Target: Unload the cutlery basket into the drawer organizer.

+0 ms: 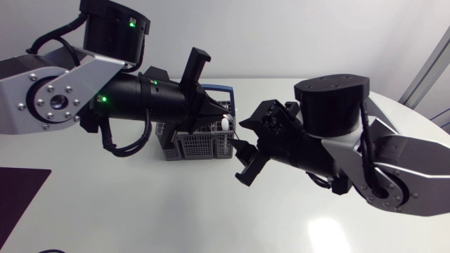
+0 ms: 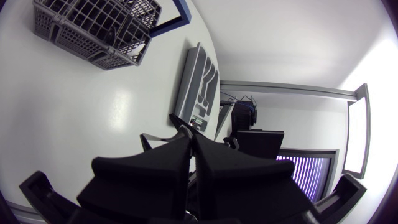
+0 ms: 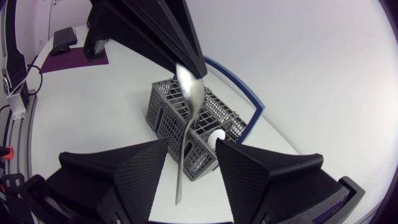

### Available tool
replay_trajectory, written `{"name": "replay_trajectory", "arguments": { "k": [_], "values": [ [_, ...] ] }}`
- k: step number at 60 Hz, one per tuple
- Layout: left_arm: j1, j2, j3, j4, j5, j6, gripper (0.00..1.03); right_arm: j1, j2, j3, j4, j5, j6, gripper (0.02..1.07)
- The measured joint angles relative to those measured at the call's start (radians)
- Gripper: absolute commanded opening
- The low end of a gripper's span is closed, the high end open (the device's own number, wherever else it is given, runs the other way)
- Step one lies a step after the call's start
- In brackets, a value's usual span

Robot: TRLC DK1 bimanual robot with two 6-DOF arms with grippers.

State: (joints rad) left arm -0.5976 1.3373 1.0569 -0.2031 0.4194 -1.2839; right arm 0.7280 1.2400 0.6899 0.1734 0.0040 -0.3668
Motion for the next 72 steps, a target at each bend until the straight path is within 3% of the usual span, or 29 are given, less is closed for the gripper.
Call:
{"name": "replay_trajectory", "arguments": {
  "k": [9,43,55,66,71,72],
  "values": [
    [0.002,0.001,0.000,-0.001,0.011,-0.004,0.04,-0.010,0.011,0.006,0.013,0.001,0.000,0.46],
    [0.015,0.001,0.000,0.008,0.022,-0.026,0.04,-0.009,0.014,0.010,0.010,-0.026,0.000,0.08],
    [0.021,0.001,0.000,0.011,0.022,-0.027,0.04,-0.009,0.018,0.011,0.001,-0.033,0.000,0.08],
    [0.024,0.001,0.000,0.008,0.032,-0.038,0.32,-0.010,0.025,0.024,-0.021,-0.032,0.000,0.08],
    [0.032,0.001,0.000,0.006,0.045,-0.052,0.51,-0.010,0.025,0.025,-0.039,-0.033,0.000,0.08],
    [0.032,0.001,0.000,0.006,0.048,-0.052,0.62,-0.010,0.025,0.025,-0.042,-0.033,0.000,0.08]
  ]
}}
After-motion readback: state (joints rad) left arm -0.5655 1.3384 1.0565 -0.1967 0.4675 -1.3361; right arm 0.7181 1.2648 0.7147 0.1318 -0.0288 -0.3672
